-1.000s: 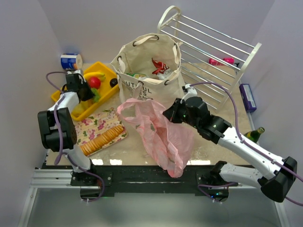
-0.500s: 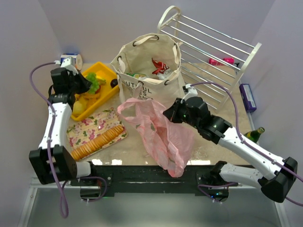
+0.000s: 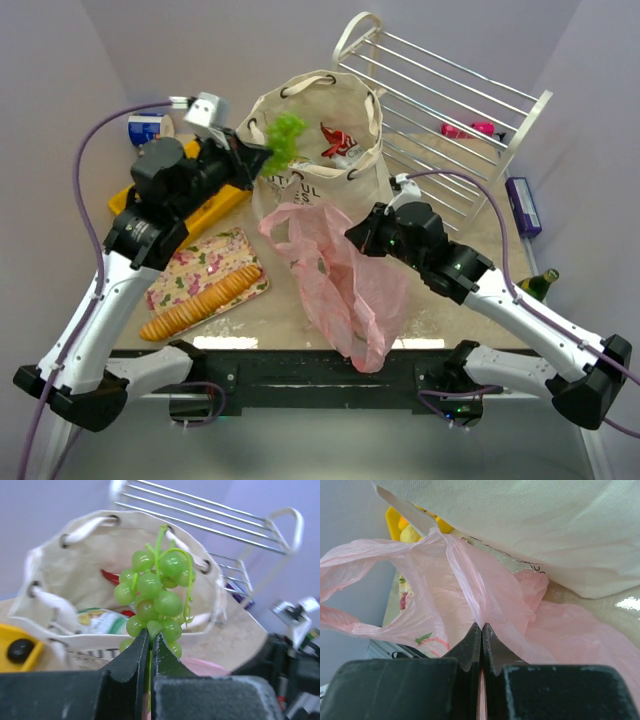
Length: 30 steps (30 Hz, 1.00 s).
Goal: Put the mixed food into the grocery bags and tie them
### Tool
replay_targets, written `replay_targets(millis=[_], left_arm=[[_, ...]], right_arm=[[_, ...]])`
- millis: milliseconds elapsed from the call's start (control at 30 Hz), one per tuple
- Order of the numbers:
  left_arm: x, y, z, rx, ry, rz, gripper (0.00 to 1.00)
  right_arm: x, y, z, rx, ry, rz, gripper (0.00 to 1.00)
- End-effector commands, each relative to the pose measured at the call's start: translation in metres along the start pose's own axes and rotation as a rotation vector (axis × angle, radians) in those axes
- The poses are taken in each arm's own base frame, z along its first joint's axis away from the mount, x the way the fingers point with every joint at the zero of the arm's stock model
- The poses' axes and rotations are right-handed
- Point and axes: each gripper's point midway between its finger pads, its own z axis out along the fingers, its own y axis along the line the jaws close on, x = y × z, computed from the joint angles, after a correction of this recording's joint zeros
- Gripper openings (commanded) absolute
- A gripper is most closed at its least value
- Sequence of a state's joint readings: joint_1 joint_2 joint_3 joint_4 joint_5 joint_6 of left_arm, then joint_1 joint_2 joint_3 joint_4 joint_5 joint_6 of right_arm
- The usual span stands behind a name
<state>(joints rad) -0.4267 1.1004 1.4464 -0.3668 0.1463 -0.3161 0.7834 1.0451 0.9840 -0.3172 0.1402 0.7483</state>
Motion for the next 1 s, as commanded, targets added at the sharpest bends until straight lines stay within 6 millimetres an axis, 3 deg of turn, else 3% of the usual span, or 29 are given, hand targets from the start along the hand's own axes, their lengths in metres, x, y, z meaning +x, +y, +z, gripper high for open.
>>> replay_targets(millis=[0, 100, 167, 300, 333, 433, 667, 833, 967], left_arm=[[0.023, -0.050, 0.013, 0.074, 0.063, 0.047, 0.00], [0.035, -0.096, 0.007, 0.233, 0.082, 0.061, 0.00], [0.053, -0.117, 0.001, 0.310, 0.121, 0.068, 0.00], [0.100, -0.133, -0.007, 0.437, 0.234, 0.101, 0.00], [0.117, -0.127, -0.007, 0.427, 0.272, 0.111, 0.00], [0.136, -0.118, -0.011, 0.408, 0.318, 0.137, 0.00], [0.157, -0.098, -0.019, 0.338, 0.377, 0.173, 0.00], [0.188, -0.070, -0.024, 0.227, 0.464, 0.207, 0.00], [0.206, -0.065, -0.028, 0.221, 0.494, 0.190, 0.00]], right_arm=[[-0.027, 0.015, -0.002, -0.026, -0.076, 0.008, 0.00], [-0.030, 0.014, -0.003, -0.016, -0.085, 0.009, 0.00], [-0.031, 0.013, -0.005, -0.009, -0.091, 0.005, 0.00], [-0.034, 0.011, -0.006, 0.004, -0.098, 0.000, 0.00], [-0.033, 0.013, -0.006, -0.003, -0.092, 0.001, 0.00], [-0.033, 0.012, -0.007, -0.001, -0.092, 0.001, 0.00], [-0.034, 0.010, -0.010, 0.010, -0.100, 0.000, 0.00], [-0.038, 0.011, -0.014, 0.011, -0.109, -0.002, 0.00], [-0.038, 0.012, -0.014, 0.009, -0.109, 0.001, 0.00]])
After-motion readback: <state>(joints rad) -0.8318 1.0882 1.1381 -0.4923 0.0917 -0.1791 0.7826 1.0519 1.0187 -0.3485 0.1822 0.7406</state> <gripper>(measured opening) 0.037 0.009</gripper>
